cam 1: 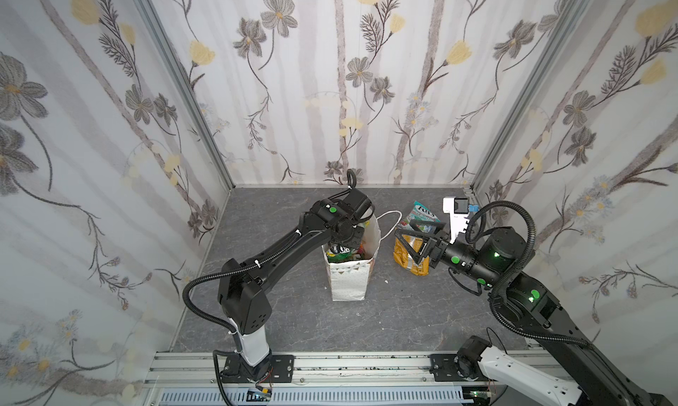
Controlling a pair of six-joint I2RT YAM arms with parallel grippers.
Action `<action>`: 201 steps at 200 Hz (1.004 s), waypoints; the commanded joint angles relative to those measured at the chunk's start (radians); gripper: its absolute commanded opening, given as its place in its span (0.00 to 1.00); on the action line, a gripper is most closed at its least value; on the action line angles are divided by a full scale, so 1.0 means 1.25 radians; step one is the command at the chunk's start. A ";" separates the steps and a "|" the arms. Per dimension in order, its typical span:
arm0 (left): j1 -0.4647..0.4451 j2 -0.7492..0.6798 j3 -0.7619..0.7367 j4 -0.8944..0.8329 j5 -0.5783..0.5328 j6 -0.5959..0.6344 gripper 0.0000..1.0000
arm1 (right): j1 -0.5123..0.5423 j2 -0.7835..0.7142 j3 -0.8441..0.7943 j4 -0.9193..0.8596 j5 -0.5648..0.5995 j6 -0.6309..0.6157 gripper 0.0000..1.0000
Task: Take the snacks out of the paper bag
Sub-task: 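Lower the left gripper into the bag and grasp the green Spring Tea pack, then lift the green pack out with the left gripper while the right gripper grasps it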
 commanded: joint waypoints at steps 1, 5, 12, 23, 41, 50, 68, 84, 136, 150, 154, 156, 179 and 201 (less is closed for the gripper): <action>0.001 -0.015 0.022 -0.005 -0.005 0.009 0.00 | 0.000 -0.002 -0.003 0.018 0.017 0.007 0.99; 0.001 -0.018 0.027 -0.007 -0.003 0.011 0.00 | 0.000 -0.001 -0.003 0.018 0.018 0.007 0.99; 0.001 -0.019 0.035 -0.009 -0.004 0.012 0.00 | 0.001 -0.002 -0.003 0.016 0.020 0.005 0.99; 0.001 -0.022 0.048 -0.015 -0.006 0.014 0.00 | 0.000 -0.003 -0.003 0.015 0.021 0.006 0.99; -0.001 -0.024 0.066 -0.023 -0.010 0.018 0.00 | 0.001 -0.003 -0.003 0.013 0.021 0.006 0.99; 0.000 -0.028 0.074 -0.024 -0.011 0.019 0.00 | 0.000 -0.004 -0.003 0.012 0.021 0.005 0.99; 0.000 -0.035 0.090 -0.025 -0.013 0.022 0.00 | 0.001 -0.007 -0.003 0.012 0.024 0.005 0.99; 0.000 -0.043 0.105 -0.024 -0.013 0.025 0.00 | 0.001 -0.010 -0.002 0.011 0.027 0.006 0.99; -0.010 -0.081 0.145 0.004 0.017 0.059 0.00 | 0.001 -0.021 0.001 0.007 0.053 0.006 0.99; -0.017 -0.095 0.150 0.018 0.021 0.075 0.00 | 0.001 -0.024 0.001 0.005 0.067 0.007 0.99; -0.019 -0.097 0.152 0.021 0.021 0.079 0.00 | 0.000 -0.026 0.001 0.005 0.073 0.009 0.99; -0.020 -0.100 0.152 0.023 0.021 0.082 0.00 | 0.001 -0.027 0.001 0.005 0.076 0.010 0.99; -0.037 -0.130 0.145 0.059 0.018 0.123 0.00 | 0.001 -0.032 0.004 -0.008 0.119 0.027 0.99; -0.066 -0.172 0.112 0.120 0.012 0.197 0.00 | -0.001 -0.035 0.012 -0.018 0.148 0.041 0.99</action>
